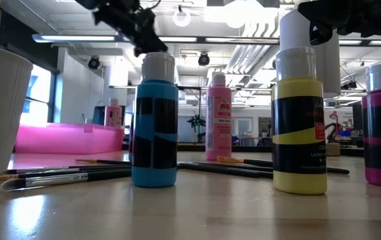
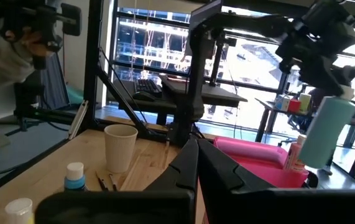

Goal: Pick & Place Paint Supplies
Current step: Put the big light blue paint bottle into the pink bin

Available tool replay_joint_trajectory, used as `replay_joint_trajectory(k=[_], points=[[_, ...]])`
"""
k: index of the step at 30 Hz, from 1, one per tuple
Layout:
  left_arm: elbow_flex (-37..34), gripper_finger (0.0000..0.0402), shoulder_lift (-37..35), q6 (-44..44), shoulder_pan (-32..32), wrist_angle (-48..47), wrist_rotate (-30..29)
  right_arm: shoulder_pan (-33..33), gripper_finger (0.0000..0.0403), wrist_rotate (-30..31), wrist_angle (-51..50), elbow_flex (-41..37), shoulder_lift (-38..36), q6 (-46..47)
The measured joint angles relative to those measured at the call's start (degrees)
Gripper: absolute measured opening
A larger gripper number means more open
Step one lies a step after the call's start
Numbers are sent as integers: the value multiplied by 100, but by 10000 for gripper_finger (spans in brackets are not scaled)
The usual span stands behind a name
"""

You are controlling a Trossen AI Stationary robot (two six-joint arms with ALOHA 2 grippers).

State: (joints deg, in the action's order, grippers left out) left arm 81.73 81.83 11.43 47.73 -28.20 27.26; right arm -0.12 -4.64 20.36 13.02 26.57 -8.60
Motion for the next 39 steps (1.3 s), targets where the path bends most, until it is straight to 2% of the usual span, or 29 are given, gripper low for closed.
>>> replay_joint_trajectory(k=[5,10,16,29,39], points=[[-2,125,-486,191,-11,-961,-757,-1,3,0,0,-1,0,0],[-7,125,-818,128,-9,-1417,-895,0,3,0,0,-1,0,0],[-70,125,-1197,5,-9,-1737,-1422,0,3,-4,0,-1,0,72],[-2600,125,-2976,-584,-2,-489,-2529,2,3,-26,0,-1,0,129],[-3811,125,-4121,-1289,-8,-184,-4123,-1,3,-17,13,-1,0,129]])
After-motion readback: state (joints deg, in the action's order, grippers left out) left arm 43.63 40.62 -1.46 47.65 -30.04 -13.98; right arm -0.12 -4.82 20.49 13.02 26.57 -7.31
